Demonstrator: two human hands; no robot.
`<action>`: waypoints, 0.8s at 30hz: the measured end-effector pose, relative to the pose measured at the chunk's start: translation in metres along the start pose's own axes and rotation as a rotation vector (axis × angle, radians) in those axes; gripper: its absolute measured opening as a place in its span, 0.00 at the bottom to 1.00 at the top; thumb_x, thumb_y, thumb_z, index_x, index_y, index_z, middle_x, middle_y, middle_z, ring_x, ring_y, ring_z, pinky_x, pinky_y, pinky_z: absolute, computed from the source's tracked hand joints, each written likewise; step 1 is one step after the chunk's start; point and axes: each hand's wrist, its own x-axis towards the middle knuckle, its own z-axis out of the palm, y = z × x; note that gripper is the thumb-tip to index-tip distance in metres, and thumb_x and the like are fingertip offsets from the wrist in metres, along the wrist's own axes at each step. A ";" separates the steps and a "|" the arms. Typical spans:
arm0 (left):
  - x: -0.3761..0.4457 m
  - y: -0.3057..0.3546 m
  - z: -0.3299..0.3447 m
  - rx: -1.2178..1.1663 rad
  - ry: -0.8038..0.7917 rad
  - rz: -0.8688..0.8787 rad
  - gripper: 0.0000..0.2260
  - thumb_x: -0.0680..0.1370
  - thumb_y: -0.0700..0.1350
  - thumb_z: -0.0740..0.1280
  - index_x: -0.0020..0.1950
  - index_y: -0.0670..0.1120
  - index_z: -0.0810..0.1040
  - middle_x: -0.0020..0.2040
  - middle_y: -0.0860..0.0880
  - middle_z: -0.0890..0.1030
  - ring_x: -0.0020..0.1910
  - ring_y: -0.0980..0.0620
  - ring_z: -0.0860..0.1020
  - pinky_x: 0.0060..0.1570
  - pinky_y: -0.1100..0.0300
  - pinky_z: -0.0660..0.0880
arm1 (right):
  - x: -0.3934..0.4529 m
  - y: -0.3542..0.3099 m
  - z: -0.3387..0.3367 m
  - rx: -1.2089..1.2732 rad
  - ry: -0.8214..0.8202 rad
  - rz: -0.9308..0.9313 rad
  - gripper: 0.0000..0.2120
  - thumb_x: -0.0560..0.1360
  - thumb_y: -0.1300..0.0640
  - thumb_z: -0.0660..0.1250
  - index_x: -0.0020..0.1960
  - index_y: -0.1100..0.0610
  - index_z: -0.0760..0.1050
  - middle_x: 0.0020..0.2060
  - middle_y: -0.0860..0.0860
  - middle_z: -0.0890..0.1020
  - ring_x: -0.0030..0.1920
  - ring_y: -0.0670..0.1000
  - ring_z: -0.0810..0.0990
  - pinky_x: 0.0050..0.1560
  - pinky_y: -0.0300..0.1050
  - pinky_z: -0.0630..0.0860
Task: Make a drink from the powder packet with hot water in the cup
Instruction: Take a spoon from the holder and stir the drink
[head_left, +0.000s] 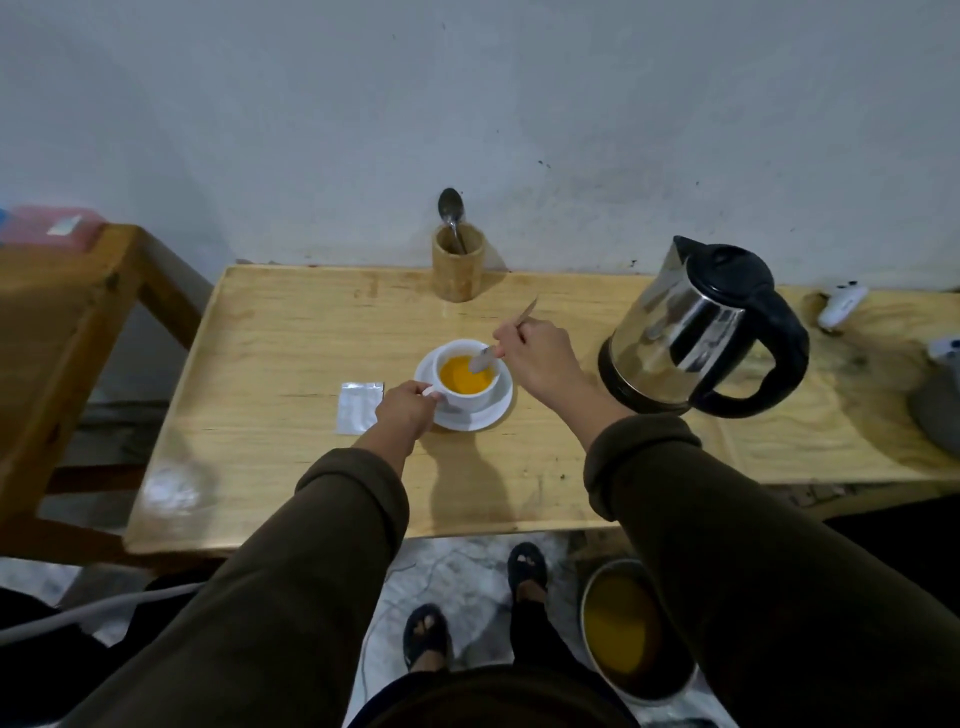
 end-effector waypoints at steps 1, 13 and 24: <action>0.000 0.000 0.000 -0.004 0.003 -0.002 0.16 0.78 0.49 0.64 0.64 0.45 0.77 0.63 0.42 0.79 0.62 0.40 0.77 0.64 0.48 0.74 | 0.001 0.002 0.002 -0.029 -0.001 -0.013 0.19 0.80 0.54 0.53 0.52 0.65 0.78 0.47 0.59 0.84 0.51 0.57 0.80 0.50 0.46 0.75; 0.000 -0.001 0.000 -0.089 0.013 -0.060 0.16 0.78 0.49 0.66 0.64 0.46 0.77 0.62 0.42 0.79 0.61 0.41 0.78 0.64 0.47 0.75 | 0.017 0.012 0.013 -0.216 -0.065 -0.142 0.13 0.80 0.55 0.56 0.53 0.60 0.76 0.47 0.59 0.84 0.50 0.60 0.80 0.51 0.51 0.74; -0.001 -0.002 0.002 -0.166 0.023 -0.089 0.14 0.76 0.48 0.68 0.60 0.47 0.79 0.61 0.40 0.80 0.56 0.42 0.79 0.63 0.48 0.76 | 0.029 0.013 0.019 -0.285 -0.232 -0.165 0.17 0.80 0.53 0.56 0.54 0.61 0.80 0.52 0.58 0.84 0.55 0.57 0.79 0.57 0.46 0.73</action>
